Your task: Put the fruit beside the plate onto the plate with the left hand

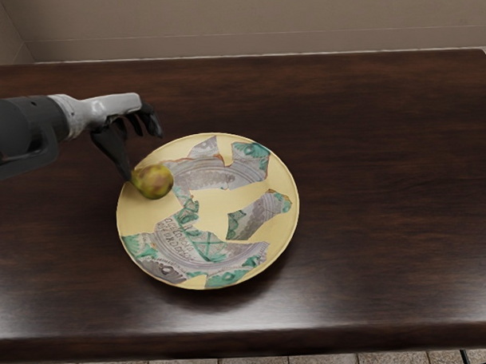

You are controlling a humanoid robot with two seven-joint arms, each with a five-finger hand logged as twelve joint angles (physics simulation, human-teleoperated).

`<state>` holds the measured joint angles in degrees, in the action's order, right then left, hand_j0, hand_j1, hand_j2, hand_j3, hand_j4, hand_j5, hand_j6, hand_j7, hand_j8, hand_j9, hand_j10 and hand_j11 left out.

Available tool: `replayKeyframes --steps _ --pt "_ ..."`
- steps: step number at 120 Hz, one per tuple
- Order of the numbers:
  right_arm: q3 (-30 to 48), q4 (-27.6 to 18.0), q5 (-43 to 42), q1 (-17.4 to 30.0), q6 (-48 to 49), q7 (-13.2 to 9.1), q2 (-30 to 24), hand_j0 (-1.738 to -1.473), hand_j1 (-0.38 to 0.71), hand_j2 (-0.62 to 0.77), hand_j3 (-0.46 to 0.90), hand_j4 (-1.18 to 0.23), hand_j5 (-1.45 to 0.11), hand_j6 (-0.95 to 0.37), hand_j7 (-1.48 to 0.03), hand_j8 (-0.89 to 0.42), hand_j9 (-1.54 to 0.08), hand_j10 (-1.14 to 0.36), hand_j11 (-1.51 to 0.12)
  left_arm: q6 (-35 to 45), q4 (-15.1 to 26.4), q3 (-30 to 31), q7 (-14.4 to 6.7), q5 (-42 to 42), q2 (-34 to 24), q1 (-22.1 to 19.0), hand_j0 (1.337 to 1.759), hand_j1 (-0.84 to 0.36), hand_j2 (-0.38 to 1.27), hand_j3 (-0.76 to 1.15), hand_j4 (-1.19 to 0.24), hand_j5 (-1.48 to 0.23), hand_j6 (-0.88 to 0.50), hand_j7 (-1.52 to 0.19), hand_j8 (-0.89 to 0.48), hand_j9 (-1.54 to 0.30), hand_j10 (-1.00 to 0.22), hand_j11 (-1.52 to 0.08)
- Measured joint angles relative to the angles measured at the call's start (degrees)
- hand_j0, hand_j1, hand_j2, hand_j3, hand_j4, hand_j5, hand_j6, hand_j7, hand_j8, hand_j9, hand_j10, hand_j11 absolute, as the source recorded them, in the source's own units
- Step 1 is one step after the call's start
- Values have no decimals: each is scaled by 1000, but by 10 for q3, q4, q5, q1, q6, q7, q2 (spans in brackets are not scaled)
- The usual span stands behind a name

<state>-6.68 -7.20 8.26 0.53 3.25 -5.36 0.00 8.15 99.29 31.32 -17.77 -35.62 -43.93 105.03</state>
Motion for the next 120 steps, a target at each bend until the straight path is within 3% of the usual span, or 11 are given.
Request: replayKeyframes --steps 20,46,65,90,112,120 --pt "0 0 0 0 0 0 0 -1658 -308 -7 0 -35 -45 -35 -45 -35 -45 -35 -45 -2 0 -2 0 4 1 0 1657 -61 216 0 -354 -481 -294 -476 -294 -472 -355 -472" --pt "0 0 0 0 0 0 0 -1658 -308 -7 0 -35 -45 -35 -45 -35 -45 -35 -45 -26 -3 -19 0 12 -26 -9 1658 8 109 0 -290 -383 -269 -381 -269 -380 -290 -380" --pt "0 0 0 0 0 0 0 -1658 -308 -7 0 -35 -45 -35 -45 -35 -45 -35 -45 -155 -26 -83 0 100 -87 -42 1658 29 78 0 -271 -354 -262 -353 -262 -352 -271 -352" --pt "0 0 0 0 0 0 0 -1658 -308 -7 0 -35 -45 -35 -45 -35 -45 -35 -45 -367 -94 -159 0 239 -105 -67 1658 40 61 0 -261 -338 -258 -338 -258 -338 -261 -338" --pt "0 0 0 0 0 0 0 -1658 -308 -7 0 -35 -45 -35 -45 -35 -45 -35 -45 -421 -136 -177 0 341 -119 -99 1658 44 55 0 -257 -332 -256 -332 -255 -332 -256 -332" --pt "0 0 0 0 0 0 0 -1658 -308 -7 0 -35 -45 -35 -45 -35 -45 -35 -45 -426 -146 -190 0 356 -120 -138 1658 45 54 0 -255 -331 -255 -331 -255 -331 -255 -331"
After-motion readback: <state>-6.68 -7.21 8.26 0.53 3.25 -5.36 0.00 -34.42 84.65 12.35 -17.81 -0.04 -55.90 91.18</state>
